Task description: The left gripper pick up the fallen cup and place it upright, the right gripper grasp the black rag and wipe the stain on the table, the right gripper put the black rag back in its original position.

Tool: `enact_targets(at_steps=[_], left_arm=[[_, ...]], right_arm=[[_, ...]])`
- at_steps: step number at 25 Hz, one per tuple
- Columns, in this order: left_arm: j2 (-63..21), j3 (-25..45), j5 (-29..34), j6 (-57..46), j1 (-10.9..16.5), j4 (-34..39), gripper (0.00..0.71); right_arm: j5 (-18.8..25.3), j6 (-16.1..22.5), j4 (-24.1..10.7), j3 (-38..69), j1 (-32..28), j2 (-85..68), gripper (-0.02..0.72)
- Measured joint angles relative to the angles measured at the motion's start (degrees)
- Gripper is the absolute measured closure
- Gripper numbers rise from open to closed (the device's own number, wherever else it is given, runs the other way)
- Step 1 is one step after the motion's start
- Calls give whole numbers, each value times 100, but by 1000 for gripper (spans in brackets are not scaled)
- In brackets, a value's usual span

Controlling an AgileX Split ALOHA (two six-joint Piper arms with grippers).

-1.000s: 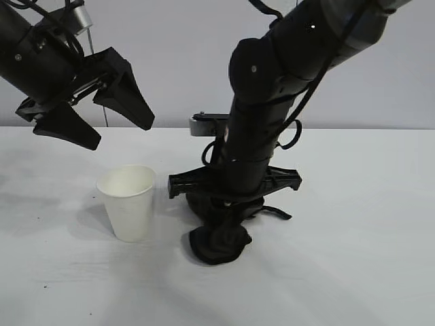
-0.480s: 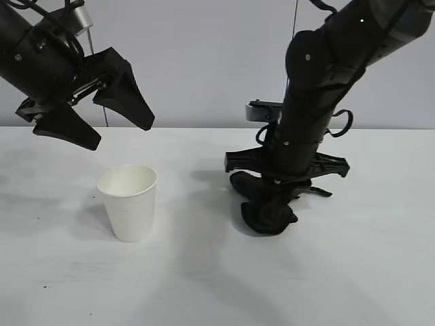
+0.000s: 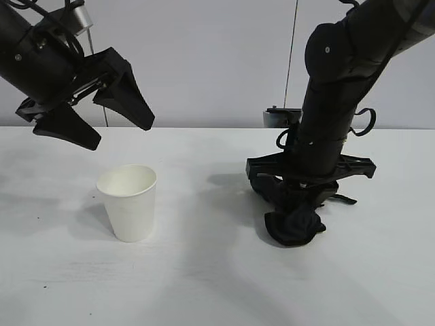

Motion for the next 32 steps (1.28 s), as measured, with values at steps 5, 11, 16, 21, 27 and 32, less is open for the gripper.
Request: enact_targets(at_steps=[5,11,16,21,27,32], left_arm=[[0,0,0,0,0,2,16],[0,0,0,0,0,9,16],[0,0,12,0,0,19,16],[0,0,12,0,0,19,16],[0,0,36,0,0,19,16],[0,0,31,0,0,19,16]], right_arm=[[91,155,0,14,0,-537,441],[510,111,-46,14,0,-819,45],[611,135,-24,34,-55,-1172,30],[595,185,286,207,-517,-1921,62],[276,-295,1128,1108,-917,-2757,64],[-50,-641,1676,1431,-932,-2837,64]])
